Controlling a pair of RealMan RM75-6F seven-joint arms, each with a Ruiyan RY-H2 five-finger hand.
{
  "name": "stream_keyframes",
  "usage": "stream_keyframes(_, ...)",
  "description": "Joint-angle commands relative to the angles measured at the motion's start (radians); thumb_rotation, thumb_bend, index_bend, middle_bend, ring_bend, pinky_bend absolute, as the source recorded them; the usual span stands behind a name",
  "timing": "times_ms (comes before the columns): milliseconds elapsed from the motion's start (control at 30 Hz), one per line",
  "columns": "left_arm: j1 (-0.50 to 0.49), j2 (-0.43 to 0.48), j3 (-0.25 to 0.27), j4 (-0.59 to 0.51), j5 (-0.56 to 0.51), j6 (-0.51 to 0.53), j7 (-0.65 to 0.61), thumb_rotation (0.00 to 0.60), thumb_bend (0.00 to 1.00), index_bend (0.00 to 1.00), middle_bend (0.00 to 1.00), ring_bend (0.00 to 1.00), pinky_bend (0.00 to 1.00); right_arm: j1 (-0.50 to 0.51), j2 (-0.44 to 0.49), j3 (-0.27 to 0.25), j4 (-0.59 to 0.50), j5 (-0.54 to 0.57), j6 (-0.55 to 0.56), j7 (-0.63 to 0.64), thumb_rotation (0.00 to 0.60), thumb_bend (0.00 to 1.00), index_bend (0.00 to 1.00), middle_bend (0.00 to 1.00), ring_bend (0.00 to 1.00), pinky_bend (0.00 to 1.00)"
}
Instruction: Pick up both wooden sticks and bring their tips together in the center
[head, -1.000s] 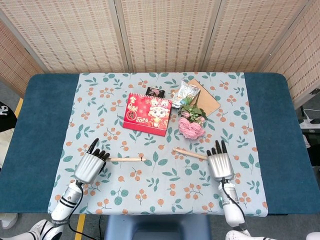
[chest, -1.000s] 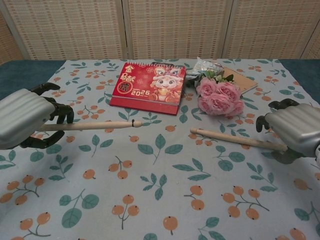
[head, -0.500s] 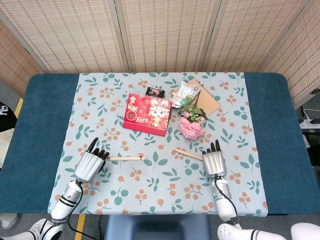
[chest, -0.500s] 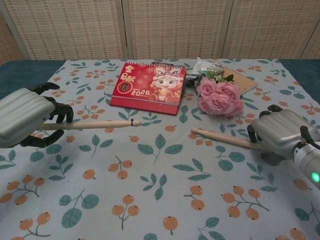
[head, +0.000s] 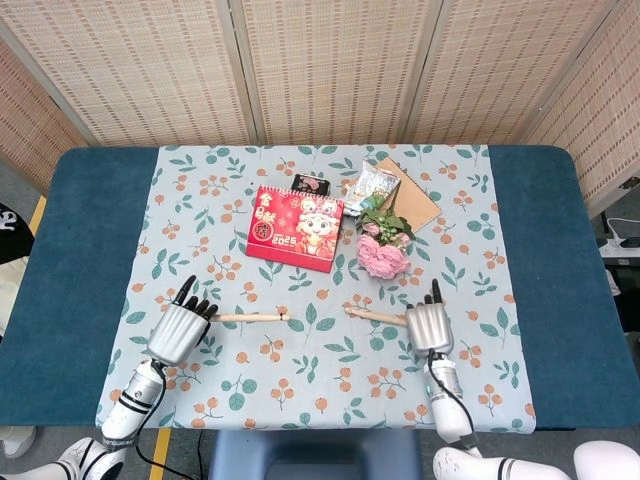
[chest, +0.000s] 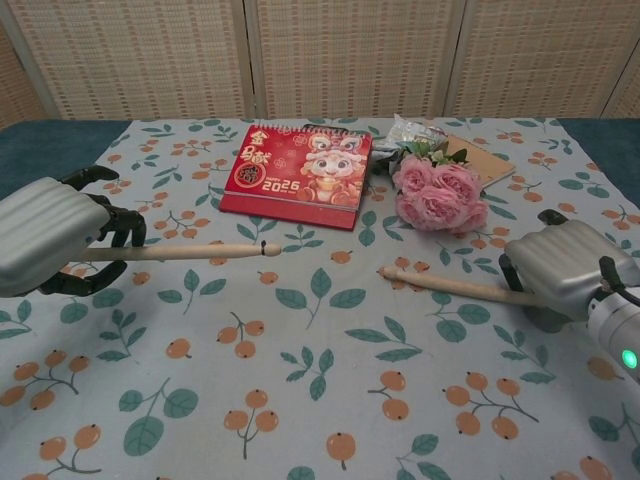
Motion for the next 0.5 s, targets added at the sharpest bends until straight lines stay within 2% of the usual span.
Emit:
stream_keyframes(33,0.000,0.000,0.001,-0.001,0.000,0.000,0.001,0.600,0.54,0.85,0.87,0.50,0.13,0.003,-0.002,-0.009,0.010,-0.008,0.006,0.011,0.600,0.29,0.75,0.62,0.35,0.00)
stream_keyframes(167,0.001,0.001,0.001,-0.003,0.000,0.001,0.000,0.600,0.54,0.85,0.87,0.50,0.13,0.003,-0.009,-0.025,0.041,-0.029,0.009,0.045,0.600,0.31,0.85,0.70,0.41,0.00)
stream_keyframes(300,0.003,0.003,-0.002,-0.004,-0.007,0.000,-0.002,0.600,0.54,0.85,0.87,0.50,0.13,0.000,-0.012,-0.052,0.088,-0.087,0.014,0.116,0.600,0.40,0.96,0.80,0.52,0.00)
stream_keyframes(500,0.004,0.011,-0.025,-0.008,-0.031,0.002,-0.015,0.600,0.54,0.85,0.87,0.51,0.13,-0.017,0.031,-0.078,0.060,-0.176,0.050,0.214,0.600,0.40,0.98,0.83,0.56,0.00)
